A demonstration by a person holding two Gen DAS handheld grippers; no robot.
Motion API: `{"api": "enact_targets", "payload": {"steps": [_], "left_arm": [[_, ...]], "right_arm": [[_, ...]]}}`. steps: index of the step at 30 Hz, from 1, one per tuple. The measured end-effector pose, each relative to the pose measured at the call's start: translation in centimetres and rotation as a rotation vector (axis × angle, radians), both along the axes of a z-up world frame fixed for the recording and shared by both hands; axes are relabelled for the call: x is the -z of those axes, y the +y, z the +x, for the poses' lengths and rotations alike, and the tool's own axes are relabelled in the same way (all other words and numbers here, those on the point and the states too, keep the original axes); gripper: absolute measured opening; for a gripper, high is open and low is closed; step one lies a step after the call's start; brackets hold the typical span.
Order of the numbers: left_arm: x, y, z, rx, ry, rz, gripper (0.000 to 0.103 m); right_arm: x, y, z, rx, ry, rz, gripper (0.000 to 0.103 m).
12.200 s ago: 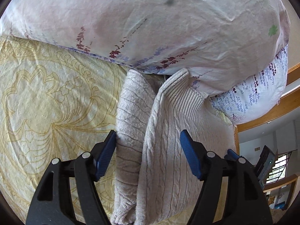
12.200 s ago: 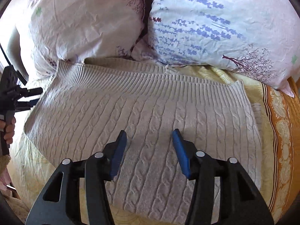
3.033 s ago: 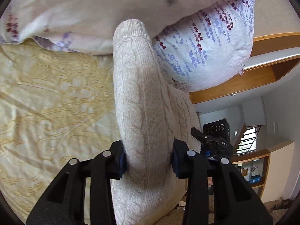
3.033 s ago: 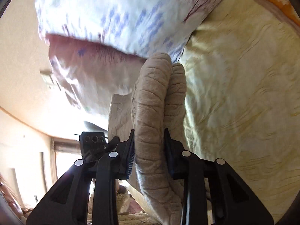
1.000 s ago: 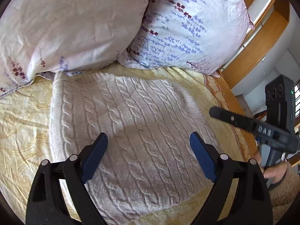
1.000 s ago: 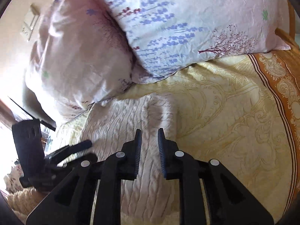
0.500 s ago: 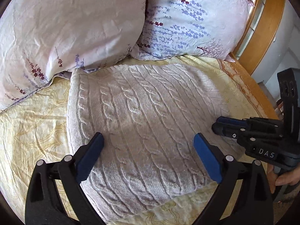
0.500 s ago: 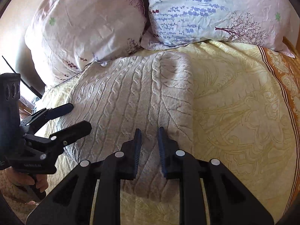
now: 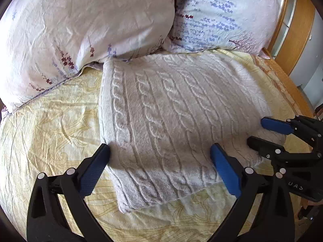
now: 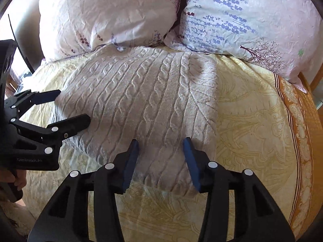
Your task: Fold small clothes
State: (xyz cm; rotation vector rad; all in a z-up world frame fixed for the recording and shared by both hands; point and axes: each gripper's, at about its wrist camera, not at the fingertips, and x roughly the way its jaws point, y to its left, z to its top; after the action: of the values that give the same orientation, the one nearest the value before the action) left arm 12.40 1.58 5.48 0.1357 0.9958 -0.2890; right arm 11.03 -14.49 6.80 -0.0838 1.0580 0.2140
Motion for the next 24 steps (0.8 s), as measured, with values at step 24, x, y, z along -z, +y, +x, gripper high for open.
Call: {"api": "enact_targets", "payload": {"steps": [24], "left_arm": [[-0.1, 4.8, -2.9, -0.166, 0.075, -0.109, 0.101]], "right_arm": [[-0.6, -0.7, -3.1, 0.035, -0.096, -0.112, 0.05]]}}
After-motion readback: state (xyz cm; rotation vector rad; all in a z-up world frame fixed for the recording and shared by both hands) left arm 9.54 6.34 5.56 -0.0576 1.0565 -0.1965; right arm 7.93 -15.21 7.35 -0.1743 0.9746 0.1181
